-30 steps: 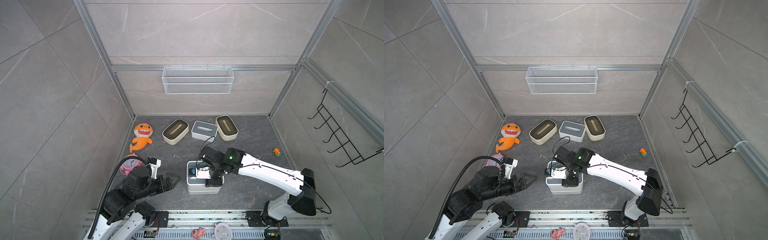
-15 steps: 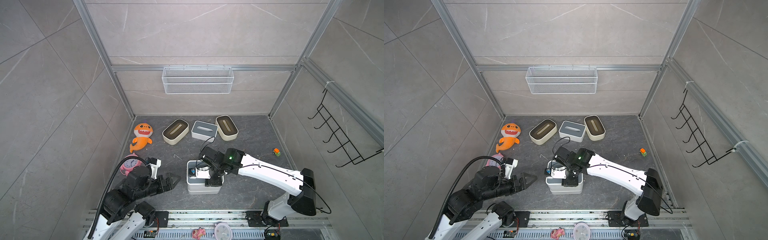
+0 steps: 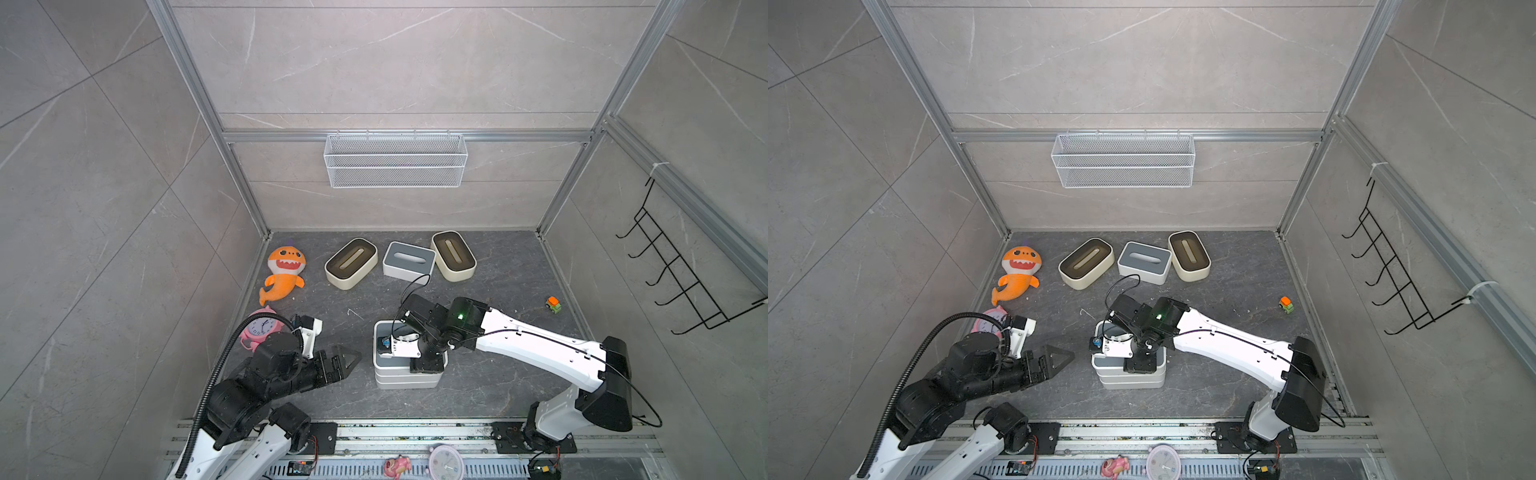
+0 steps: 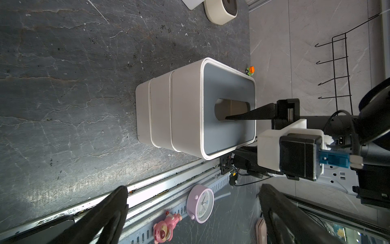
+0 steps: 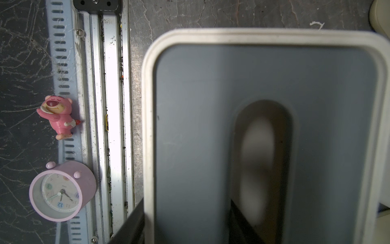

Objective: Stack the tissue boxes
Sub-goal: Place the tissue box at the tissue box.

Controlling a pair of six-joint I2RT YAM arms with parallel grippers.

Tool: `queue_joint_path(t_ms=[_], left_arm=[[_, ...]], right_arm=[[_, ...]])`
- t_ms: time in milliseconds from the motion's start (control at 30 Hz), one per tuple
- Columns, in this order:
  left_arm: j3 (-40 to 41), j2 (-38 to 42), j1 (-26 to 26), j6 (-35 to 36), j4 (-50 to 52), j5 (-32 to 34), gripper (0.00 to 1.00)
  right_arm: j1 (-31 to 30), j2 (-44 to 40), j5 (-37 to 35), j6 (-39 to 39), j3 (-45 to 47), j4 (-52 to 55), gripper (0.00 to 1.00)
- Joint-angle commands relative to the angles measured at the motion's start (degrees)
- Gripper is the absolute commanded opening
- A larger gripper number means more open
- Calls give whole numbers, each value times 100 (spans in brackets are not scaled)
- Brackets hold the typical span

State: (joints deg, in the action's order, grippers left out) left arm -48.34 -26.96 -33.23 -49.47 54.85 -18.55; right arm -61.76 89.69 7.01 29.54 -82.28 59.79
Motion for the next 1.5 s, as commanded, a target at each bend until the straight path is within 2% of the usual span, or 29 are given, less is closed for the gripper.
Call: queue_joint_path(t_ms=[0,167,300,367,1467], left_arm=[[-18,50,1,51,-115,-125,100],[-5,54,8,52,-107,-126,100],[-33,37,1,59,-120,-138,100],[-39,24,1,56,-115,-138,100],[-218,-90,6,56,-97,-198,100]], right_arm=[[-29,-74,-122,-49,97,-129,51],[-29,-169,-171,-57,244,-240,56],[-29,-213,-216,-54,269,-239,68],[-29,-241,-221,-45,271,-239,70],[-29,-779,-242,0,252,48,72]])
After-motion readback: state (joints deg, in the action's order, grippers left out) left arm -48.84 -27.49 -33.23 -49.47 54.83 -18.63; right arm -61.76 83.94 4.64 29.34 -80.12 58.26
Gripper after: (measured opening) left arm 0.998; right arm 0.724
